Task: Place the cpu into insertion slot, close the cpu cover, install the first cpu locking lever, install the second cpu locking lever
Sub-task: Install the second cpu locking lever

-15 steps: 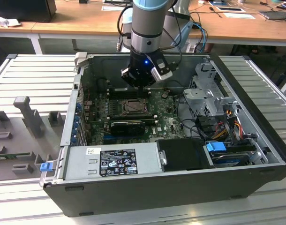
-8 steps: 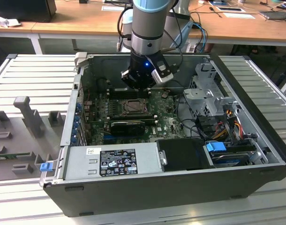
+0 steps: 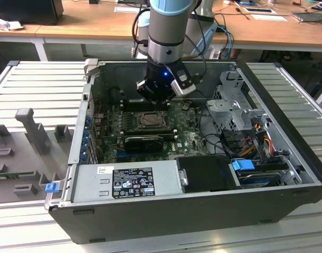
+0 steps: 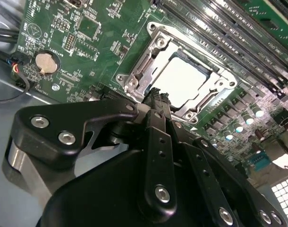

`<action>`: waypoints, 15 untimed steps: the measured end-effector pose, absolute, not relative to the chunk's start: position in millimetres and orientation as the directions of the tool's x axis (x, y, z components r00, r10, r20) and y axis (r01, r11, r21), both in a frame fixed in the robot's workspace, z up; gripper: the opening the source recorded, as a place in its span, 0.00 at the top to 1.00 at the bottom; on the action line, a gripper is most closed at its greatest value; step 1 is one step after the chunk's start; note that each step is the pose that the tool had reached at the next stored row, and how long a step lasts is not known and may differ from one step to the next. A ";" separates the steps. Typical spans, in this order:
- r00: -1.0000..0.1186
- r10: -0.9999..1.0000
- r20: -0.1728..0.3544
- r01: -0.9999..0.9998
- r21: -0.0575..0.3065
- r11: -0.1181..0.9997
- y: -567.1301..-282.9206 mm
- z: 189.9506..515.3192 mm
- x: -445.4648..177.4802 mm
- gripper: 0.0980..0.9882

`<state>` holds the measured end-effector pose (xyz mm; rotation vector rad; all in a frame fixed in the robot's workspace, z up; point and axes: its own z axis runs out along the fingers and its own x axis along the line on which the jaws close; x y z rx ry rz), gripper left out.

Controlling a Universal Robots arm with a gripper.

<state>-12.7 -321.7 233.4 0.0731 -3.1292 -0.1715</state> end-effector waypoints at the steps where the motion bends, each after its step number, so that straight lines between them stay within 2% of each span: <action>1: -0.999 -0.047 0.004 -0.046 0.109 0.993 -322.1 234.6 -12.8 0.99; 15: -0.999 -0.045 0.004 -0.044 0.109 0.993 -322.3 247.5 -12.7 0.99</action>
